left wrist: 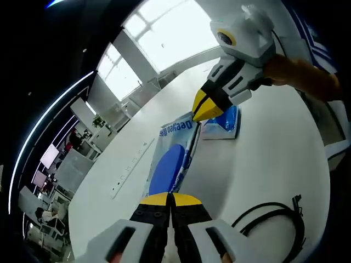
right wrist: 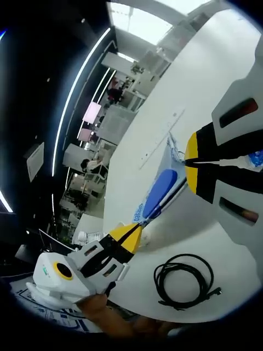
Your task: Arrange the tabletop items into an orderly group along one side of the table until the central work area is clear of visible clutter.
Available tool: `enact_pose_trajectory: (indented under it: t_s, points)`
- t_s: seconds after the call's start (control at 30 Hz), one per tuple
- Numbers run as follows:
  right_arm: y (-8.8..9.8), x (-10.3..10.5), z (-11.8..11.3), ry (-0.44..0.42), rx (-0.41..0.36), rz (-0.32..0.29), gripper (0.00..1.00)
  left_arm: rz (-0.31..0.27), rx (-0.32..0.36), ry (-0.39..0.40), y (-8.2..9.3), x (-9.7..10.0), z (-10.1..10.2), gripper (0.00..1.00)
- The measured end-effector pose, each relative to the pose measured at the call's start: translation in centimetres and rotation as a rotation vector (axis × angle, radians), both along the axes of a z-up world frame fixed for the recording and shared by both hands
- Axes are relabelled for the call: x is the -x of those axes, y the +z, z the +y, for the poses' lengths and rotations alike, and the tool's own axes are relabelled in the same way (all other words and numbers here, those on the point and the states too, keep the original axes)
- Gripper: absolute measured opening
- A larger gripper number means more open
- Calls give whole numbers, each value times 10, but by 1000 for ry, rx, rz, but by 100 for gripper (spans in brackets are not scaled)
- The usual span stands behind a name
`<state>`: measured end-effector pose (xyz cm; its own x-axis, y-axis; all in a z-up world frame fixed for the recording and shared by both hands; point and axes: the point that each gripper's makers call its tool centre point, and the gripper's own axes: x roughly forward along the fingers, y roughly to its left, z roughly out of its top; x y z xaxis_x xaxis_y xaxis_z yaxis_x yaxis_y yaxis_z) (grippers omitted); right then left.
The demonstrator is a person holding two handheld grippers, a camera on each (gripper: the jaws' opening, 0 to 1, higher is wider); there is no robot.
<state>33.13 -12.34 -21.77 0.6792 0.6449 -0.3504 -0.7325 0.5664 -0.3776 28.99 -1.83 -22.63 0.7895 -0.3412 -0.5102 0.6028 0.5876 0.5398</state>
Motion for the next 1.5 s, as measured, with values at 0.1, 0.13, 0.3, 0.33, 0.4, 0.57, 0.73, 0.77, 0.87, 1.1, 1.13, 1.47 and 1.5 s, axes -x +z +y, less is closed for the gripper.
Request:
enact_pose_trajectory:
  t_s: [0.1, 0.13, 0.3, 0.33, 0.4, 0.57, 0.73, 0.77, 0.87, 1.1, 1.13, 1.47, 1.5]
  points:
    - [-3, 2, -2, -1, 4, 5, 0, 6, -2, -4, -2, 0, -1, 0]
    - [-5, 3, -2, -3, 4, 5, 0, 11, -1, -7, -3, 0, -1, 0]
    - [-9, 9, -4, -5, 5, 10, 0, 18, -4, -13, -8, 4, -3, 0]
    - [-9, 10, -4, -6, 4, 10, 0, 18, -5, -14, -10, 9, -4, 0]
    - [-10, 12, -5, -7, 1, 11, 0, 19, -7, -16, -12, 12, -5, 0]
    - [-14, 21, -6, -7, 2, 17, 0, 25, -2, -24, -17, 17, -8, 0]
    - [-21, 29, -5, -10, 10, 28, 0, 40, -2, -29, -25, 14, -6, 0]
    - [-21, 29, -6, -11, 11, 29, 0, 41, 0, -29, -26, 15, -6, 0]
    - [-26, 33, -7, -13, 13, 37, 0, 44, 2, -33, -29, 16, -8, 0]
    - [-33, 21, -18, -19, 19, 58, 0, 56, 12, -42, -37, 24, -12, 0]
    - [-35, 21, -19, -19, 19, 66, 0, 62, 13, -45, -39, 25, -13, 0]
    - [-65, 37, -21, -22, 35, 118, 0, 117, 2, -61, -70, 36, -20, 0]
    - [-67, 39, -21, -22, 37, 120, 0, 121, 2, -62, -72, 37, -20, 0]
